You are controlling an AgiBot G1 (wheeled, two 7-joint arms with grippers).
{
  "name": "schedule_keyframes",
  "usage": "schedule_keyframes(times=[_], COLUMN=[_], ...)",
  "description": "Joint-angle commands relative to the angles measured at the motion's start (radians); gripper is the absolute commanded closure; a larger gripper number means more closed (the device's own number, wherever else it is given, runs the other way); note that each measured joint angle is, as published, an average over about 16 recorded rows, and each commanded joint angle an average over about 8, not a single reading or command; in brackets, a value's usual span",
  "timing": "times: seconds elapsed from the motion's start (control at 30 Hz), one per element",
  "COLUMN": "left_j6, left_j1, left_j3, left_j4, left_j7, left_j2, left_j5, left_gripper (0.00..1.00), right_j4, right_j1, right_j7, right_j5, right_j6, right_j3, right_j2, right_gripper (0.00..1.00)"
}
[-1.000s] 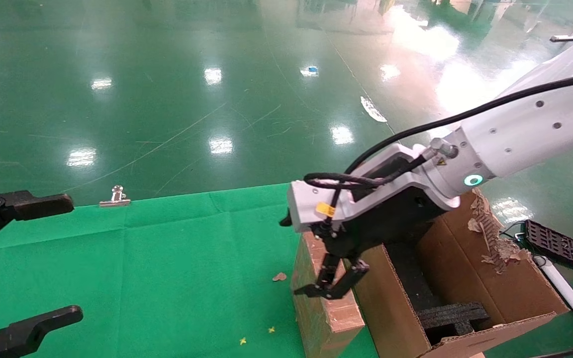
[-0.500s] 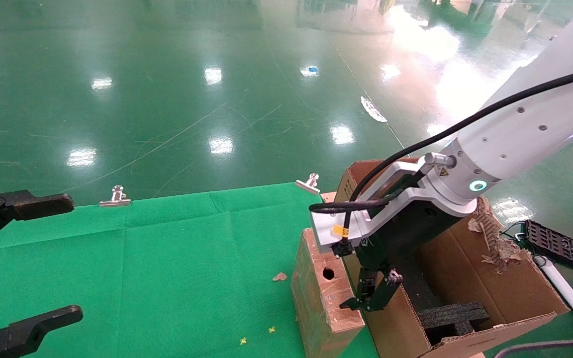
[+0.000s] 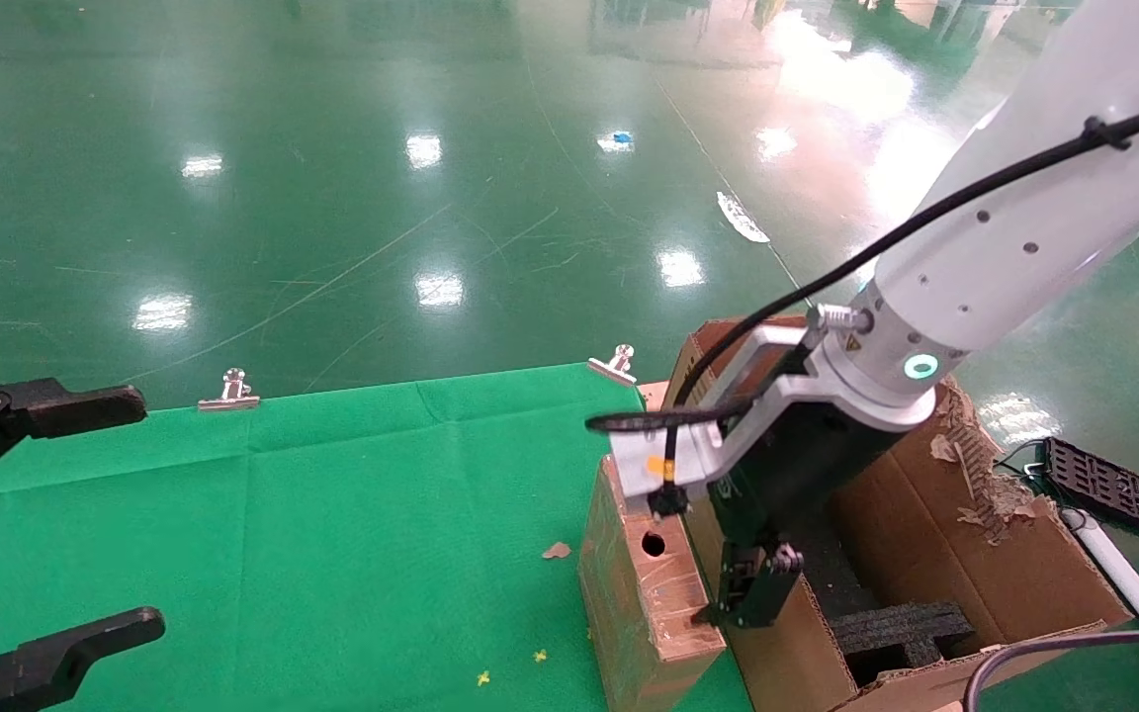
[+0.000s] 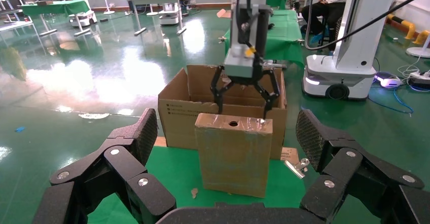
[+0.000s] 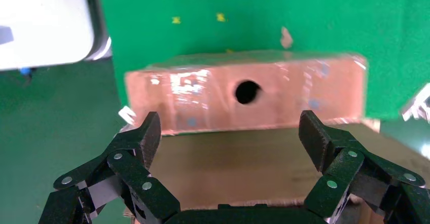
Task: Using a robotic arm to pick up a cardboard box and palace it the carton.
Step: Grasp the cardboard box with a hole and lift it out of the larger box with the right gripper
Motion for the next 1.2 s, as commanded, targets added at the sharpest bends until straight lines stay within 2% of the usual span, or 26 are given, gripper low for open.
schedule_keyframes(times=[0.03, 0.1, 0.27, 0.37, 0.53, 0.83, 0.9, 1.1, 1.17, 1.2], left_j6=[0.0, 0.0, 0.0, 0.0, -0.001, -0.001, -0.001, -0.001, -0.001, -0.001], left_j1=[0.0, 0.0, 0.0, 0.0, 0.0, 0.0, 0.0, -0.001, -0.001, -0.001], left_j3=[0.0, 0.0, 0.001, 0.001, 0.001, 0.002, 0.002, 0.002, 0.002, 0.003], left_j4=[0.0, 0.0, 0.0, 0.0, 0.0, 0.0, 0.0, 0.0, 0.0, 0.0], left_j7=[0.0, 0.0, 0.0, 0.0, 0.001, 0.001, 0.001, 0.001, 0.001, 0.001], left_j2=[0.0, 0.0, 0.0, 0.0, 0.0, -0.001, -0.001, -0.001, -0.001, -0.001], left_j5=[0.0, 0.0, 0.0, -0.001, -0.001, -0.001, -0.001, -0.002, -0.002, -0.002], left_gripper=[0.0, 0.0, 0.0, 0.0, 0.0, 0.0, 0.0, 0.0, 0.0, 0.02], right_j4=[-0.001, -0.008, -0.038, -0.069, -0.132, -0.174, -0.174, -0.149, -0.136, -0.131], right_j1=[0.019, 0.039, 0.058, 0.036, -0.013, -0.067, -0.076, -0.095, -0.099, -0.1], right_j7=[0.014, 0.127, 0.479, 0.606, 0.635, 0.63, 0.628, 0.637, 0.644, 0.648], right_j5=[0.004, -0.017, -0.035, 0.021, 0.119, 0.147, 0.14, 0.103, 0.094, 0.091], right_j6=[0.004, 0.007, 0.005, 0.007, 0.014, 0.045, 0.058, 0.107, 0.12, 0.124], right_j3=[-0.016, -0.034, -0.076, -0.082, -0.077, -0.084, -0.086, -0.094, -0.096, -0.097], right_j2=[-0.004, -0.008, -0.02, -0.015, -0.006, -0.029, -0.034, -0.04, -0.039, -0.038], right_gripper=[0.0, 0.0, 0.0, 0.0, 0.0, 0.0, 0.14, 0.87, 0.99, 1.0])
